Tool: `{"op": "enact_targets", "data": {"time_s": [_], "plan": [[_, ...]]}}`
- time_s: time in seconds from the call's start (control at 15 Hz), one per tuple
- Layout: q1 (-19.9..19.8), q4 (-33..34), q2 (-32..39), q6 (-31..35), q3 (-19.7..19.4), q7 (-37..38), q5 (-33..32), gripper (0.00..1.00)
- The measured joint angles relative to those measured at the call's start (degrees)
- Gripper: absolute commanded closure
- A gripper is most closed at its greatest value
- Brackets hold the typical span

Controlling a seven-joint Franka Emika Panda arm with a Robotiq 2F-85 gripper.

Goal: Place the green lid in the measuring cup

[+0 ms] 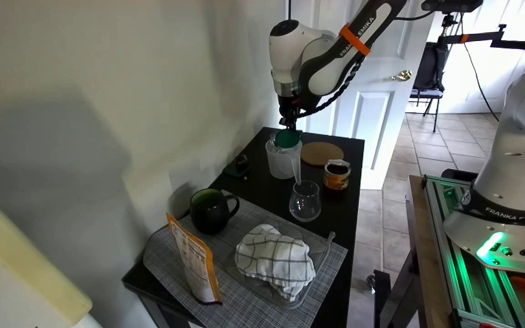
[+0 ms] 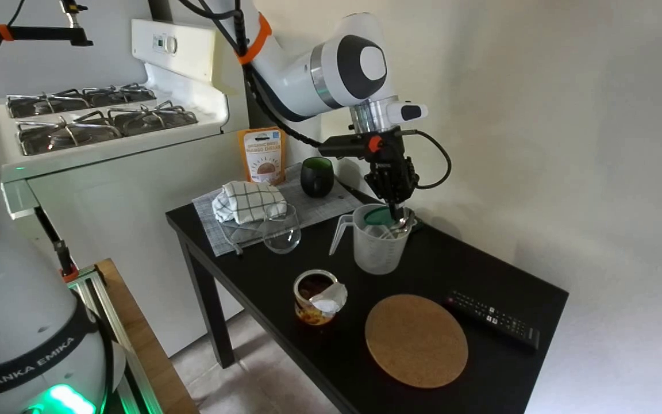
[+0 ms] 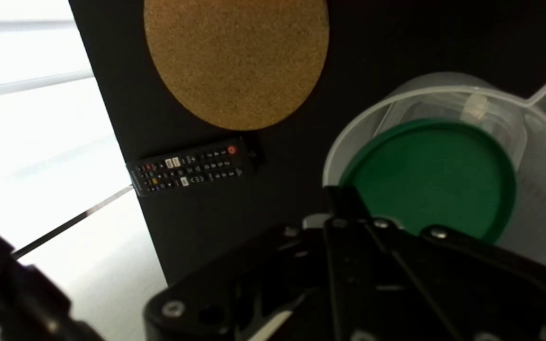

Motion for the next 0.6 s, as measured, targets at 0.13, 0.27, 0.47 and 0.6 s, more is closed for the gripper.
{"op": "enact_targets", "data": {"time_s": [0.13,0.27,0.47,0.6], "plan": [[0.0,0.78,0.97,0.0,0.02,-1.85,1.89,0.58],[0.01,1.25,1.55,0.0,0.02,-3.4,3.46,0.43],[0.02,1.49,1.79,-0.01,0.02,-5.1,5.04,0.21],[0.01,1.29,1.35,0.39,0.02,-6.51,6.13,0.06]]}}
